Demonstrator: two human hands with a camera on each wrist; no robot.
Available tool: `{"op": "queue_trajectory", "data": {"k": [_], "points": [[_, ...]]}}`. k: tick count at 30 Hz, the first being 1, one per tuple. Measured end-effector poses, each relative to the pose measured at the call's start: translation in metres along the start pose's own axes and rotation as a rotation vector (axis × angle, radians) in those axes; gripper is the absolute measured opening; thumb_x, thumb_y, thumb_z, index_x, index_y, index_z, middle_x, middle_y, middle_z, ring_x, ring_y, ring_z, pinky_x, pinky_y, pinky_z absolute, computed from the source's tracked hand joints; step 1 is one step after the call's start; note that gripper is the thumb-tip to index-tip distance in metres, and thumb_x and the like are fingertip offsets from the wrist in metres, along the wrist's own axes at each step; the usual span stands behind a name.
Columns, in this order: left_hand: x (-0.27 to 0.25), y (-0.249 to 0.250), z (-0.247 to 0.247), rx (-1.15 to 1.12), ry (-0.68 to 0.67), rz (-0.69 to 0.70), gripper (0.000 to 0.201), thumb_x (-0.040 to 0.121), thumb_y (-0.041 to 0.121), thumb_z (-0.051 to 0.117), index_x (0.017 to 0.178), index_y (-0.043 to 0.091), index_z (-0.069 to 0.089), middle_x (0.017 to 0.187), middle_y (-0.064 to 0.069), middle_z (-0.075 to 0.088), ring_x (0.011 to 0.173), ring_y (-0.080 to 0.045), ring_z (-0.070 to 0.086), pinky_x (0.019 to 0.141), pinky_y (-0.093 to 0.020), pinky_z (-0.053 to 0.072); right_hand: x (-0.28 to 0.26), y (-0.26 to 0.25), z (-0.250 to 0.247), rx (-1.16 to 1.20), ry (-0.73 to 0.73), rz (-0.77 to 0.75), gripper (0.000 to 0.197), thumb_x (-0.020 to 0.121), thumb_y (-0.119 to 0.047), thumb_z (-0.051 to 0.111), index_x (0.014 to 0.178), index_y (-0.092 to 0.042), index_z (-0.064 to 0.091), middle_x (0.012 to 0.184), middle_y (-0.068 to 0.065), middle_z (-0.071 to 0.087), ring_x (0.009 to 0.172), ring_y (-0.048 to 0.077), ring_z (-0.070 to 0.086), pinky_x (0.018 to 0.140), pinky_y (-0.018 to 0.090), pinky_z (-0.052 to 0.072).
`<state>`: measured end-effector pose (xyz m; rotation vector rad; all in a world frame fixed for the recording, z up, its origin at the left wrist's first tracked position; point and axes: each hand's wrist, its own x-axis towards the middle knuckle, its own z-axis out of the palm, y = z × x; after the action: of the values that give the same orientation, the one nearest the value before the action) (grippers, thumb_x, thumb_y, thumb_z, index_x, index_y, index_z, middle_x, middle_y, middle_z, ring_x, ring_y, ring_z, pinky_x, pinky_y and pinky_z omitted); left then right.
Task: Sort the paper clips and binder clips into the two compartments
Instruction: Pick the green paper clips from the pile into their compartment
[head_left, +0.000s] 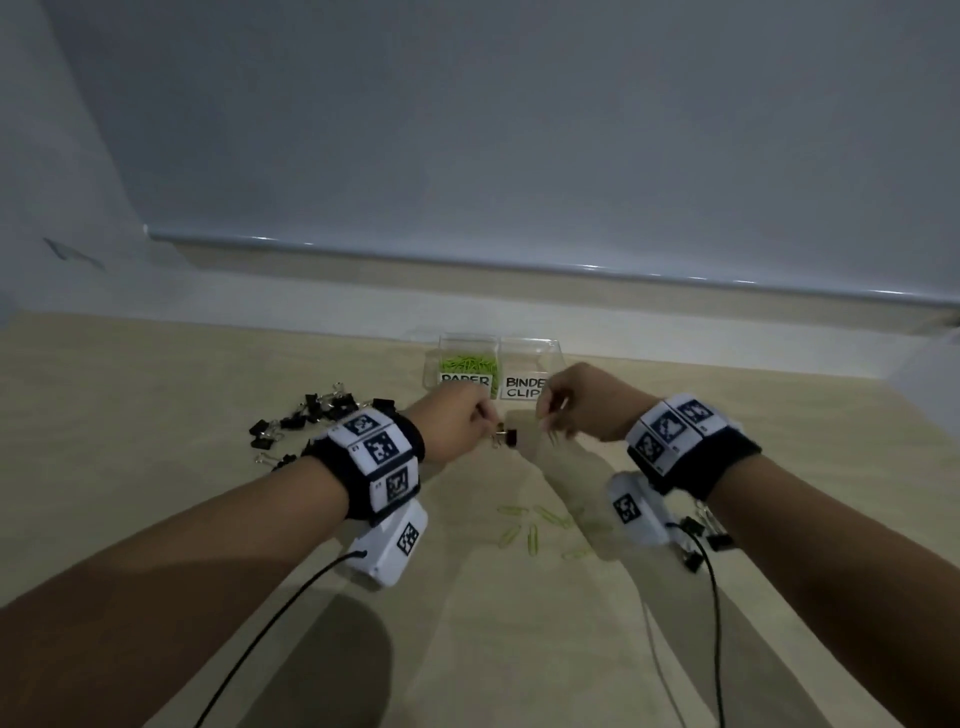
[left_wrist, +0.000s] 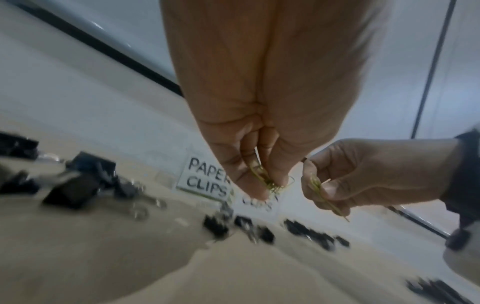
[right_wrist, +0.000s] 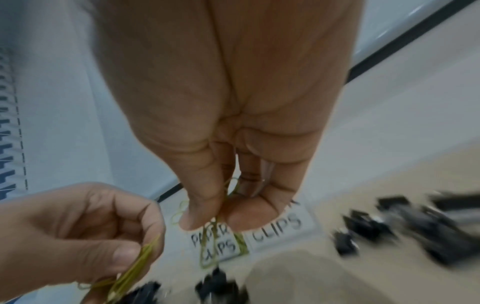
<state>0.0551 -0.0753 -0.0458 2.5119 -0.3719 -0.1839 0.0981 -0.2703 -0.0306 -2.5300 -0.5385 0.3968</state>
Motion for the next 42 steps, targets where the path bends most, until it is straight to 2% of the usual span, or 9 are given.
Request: {"op": "queue_trajectory", "data": {"k": [5,9,17,21,25,29,34,37,42], "points": [[0.039,-0.010,-0.044,-0.006,0.267,-0.108,0.016,0.092,0.007,0.053,0.090,0.000,0.067,0.102,-0.011,0.068,0.092,-0.022,0.062,0.083,-0.030,0.049,0.062,-0.033,-0.013,-0.037,0.241,0.012,0.005,0.079,-0.011,0.073,0.079,-0.012,0.068,0.082,0.002,0.069,0.080,0.016,0.065,0.068,0.023,0.051],[0.079,-0.021,-0.050,0.115,0.297,-0.192,0.015,0.089,0.006,0.059,0.090,0.000,0.072,0.106,-0.015,0.070,0.100,-0.030,0.065,0.088,-0.034,0.051,0.102,-0.050,0.007,-0.180,0.263,0.057,0.009,0.082,-0.009,0.067,0.089,-0.006,0.073,0.098,0.012,0.071,0.091,0.024,0.067,0.082,0.031,0.056],[0.086,-0.015,-0.035,0.314,0.196,-0.104,0.023,0.089,0.013,0.060,0.111,0.006,0.065,0.118,-0.014,0.060,0.108,-0.031,0.058,0.094,-0.036,0.046,0.061,-0.023,-0.005,-0.114,0.228,-0.015,0.017,0.077,-0.009,0.074,0.094,-0.012,0.073,0.097,0.005,0.069,0.088,0.018,0.065,0.080,0.026,0.053],[0.037,-0.002,-0.013,0.270,0.077,0.065,0.017,0.085,0.020,0.067,0.101,0.017,0.065,0.105,-0.001,0.058,0.096,-0.020,0.058,0.078,-0.026,0.046,0.002,0.004,-0.006,-0.230,-0.004,-0.017,0.015,0.077,-0.008,0.072,0.091,-0.014,0.074,0.090,0.002,0.071,0.070,0.009,0.061,0.075,0.028,0.054],[-0.016,0.005,0.023,0.167,-0.292,0.018,0.049,0.070,0.041,0.079,0.111,0.025,0.057,0.105,0.011,0.053,0.095,-0.009,0.054,0.073,-0.020,0.042,-0.051,0.015,0.007,-0.370,-0.304,0.014,0.043,0.070,-0.026,0.080,0.110,-0.021,0.064,0.102,-0.008,0.060,0.090,0.011,0.056,0.086,0.028,0.049],[-0.029,0.009,0.042,0.270,-0.304,0.003,0.063,0.063,0.050,0.081,0.111,0.022,0.052,0.114,0.005,0.050,0.099,-0.013,0.049,0.086,-0.027,0.046,-0.073,0.016,0.024,-0.406,-0.313,0.017,0.064,0.061,-0.034,0.086,0.115,-0.019,0.056,0.110,-0.002,0.053,0.096,0.017,0.054,0.081,0.029,0.048],[-0.029,0.021,0.048,0.165,-0.264,-0.073,0.041,0.073,0.031,0.080,0.104,0.008,0.065,0.100,-0.003,0.061,0.086,-0.014,0.054,0.073,-0.022,0.042,-0.072,0.019,0.039,-0.349,-0.229,0.023,0.041,0.061,-0.030,0.086,0.090,-0.020,0.059,0.090,-0.007,0.058,0.083,0.013,0.054,0.064,0.020,0.043],[-0.029,0.024,0.050,0.125,-0.264,-0.091,0.028,0.079,0.021,0.077,0.099,0.003,0.071,0.102,-0.009,0.070,0.093,-0.019,0.064,0.071,-0.019,0.041,-0.075,0.022,0.040,-0.295,-0.203,0.020,0.025,0.068,-0.019,0.082,0.083,-0.018,0.062,0.073,-0.014,0.055,0.070,0.004,0.051,0.057,0.012,0.036],[-0.028,0.024,0.053,0.151,-0.288,-0.126,0.023,0.082,0.021,0.073,0.092,0.000,0.074,0.099,-0.011,0.072,0.096,-0.022,0.066,0.080,-0.027,0.051,-0.079,0.021,0.043,-0.291,-0.182,0.046,0.013,0.075,-0.010,0.074,0.083,-0.016,0.066,0.070,-0.010,0.056,0.074,0.012,0.053,0.063,0.021,0.041]]}}
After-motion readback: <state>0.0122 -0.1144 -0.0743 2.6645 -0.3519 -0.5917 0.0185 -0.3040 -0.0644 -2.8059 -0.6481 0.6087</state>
